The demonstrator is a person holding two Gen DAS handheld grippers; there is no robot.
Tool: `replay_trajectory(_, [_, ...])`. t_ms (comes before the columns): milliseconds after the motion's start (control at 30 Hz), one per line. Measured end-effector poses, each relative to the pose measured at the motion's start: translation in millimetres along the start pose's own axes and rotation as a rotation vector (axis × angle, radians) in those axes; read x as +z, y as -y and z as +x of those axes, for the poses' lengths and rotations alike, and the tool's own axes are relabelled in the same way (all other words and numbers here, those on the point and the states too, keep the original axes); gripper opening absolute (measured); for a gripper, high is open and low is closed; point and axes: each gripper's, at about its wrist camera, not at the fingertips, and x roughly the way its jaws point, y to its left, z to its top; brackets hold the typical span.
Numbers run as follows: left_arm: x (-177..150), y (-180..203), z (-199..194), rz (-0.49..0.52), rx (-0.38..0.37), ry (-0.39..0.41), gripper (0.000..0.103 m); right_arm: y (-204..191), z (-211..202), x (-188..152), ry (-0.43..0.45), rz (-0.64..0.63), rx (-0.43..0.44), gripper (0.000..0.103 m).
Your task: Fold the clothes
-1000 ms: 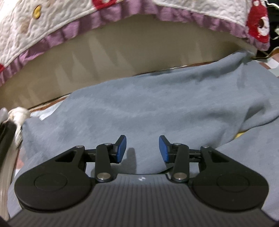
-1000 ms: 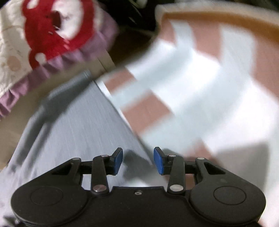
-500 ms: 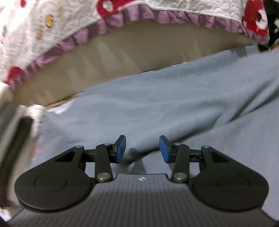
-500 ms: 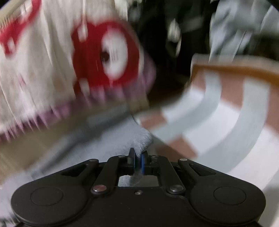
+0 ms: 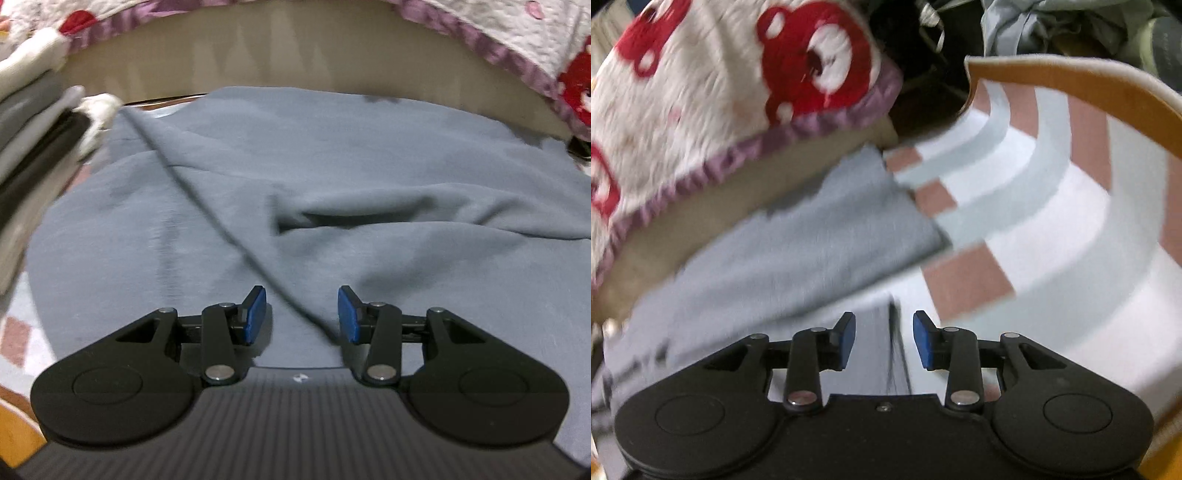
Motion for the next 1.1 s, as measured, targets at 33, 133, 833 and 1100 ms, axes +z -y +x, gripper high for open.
replay_trajectory(33, [0.5, 8.0, -0.2, 0.008, -0.018, 0.005, 0.042, 0.4, -1.5, -6.5, -0.009, -0.003, -0.003, 0.040])
replay_trajectory(133, [0.9, 26.9, 0.2, 0.036, -0.055, 0.012, 0.045, -4.3, 10.0, -10.3, -0.071, 0.032, 0.053, 0.042])
replay_trajectory(833, [-13.7, 48.1, -6.4, 0.159, -0.031, 0.065, 0.045, -29.0, 38.0, -32.6, -0.182, 0.060, 0.069, 0.066])
replay_trajectory(1100, [-15.2, 76.5, -20.7, 0.258, -0.182, 0.133, 0.032, -43.5, 1.3, -24.0, 0.024, -0.004, 0.225, 0.005])
